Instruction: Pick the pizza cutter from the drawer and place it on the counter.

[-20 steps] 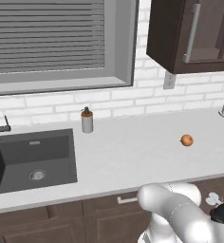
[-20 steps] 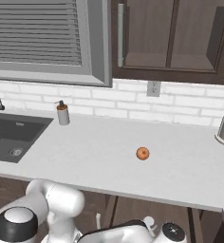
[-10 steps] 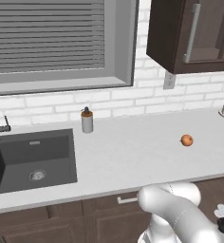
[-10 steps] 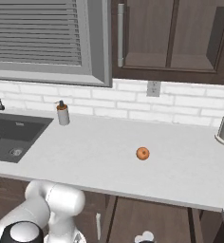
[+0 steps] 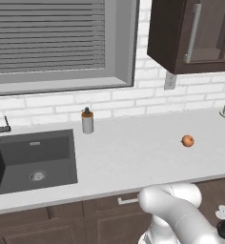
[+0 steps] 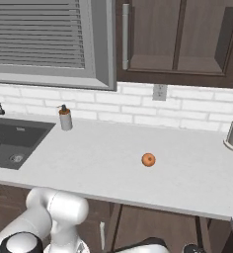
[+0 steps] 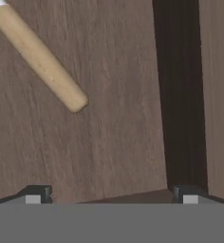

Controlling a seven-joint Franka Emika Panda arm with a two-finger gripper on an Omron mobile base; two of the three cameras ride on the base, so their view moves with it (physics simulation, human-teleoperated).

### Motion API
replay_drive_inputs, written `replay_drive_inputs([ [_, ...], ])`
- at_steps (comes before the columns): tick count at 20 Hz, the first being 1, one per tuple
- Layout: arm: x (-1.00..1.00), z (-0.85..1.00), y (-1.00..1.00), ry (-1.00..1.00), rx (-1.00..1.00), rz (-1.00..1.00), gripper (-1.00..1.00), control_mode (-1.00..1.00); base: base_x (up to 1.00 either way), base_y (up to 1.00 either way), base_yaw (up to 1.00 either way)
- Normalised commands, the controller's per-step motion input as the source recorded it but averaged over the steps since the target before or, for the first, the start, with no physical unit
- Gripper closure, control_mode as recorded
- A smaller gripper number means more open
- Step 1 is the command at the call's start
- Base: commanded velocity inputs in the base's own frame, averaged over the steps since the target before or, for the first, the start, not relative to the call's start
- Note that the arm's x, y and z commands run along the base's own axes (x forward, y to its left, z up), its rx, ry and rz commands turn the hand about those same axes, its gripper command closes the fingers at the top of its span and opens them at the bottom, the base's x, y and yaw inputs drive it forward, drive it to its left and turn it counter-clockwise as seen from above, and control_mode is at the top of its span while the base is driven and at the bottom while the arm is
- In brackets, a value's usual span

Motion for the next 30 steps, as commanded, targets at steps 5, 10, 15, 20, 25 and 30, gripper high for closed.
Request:
replay_drive_inputs([
  [5,0.95,0.03,0.35,0.0,0.01,0.17,-1.0,-1.0,0.0,0.0,0.0],
  [10,0.73,-0.03,0.35,0.0,0.0,0.19,-1.0,-1.0,0.0,0.0,0.0],
  [15,0.1,-0.3,0.15,0.0,0.0,0.18,-1.0,-1.0,0.0,0.0,0.0],
  [20,-0.13,-0.29,-0.03,0.0,0.0,0.15,-1.0,-1.0,0.0,0.0,0.0],
  [25,0.01,-0.21,0.03,0.0,0.0,0.07,-1.0,-1.0,0.0,0.0,0.0],
  [30,0.13,-0.17,0.0,0.01,0.0,0.01,-1.0,-1.0,0.0,0.0,0.0],
])
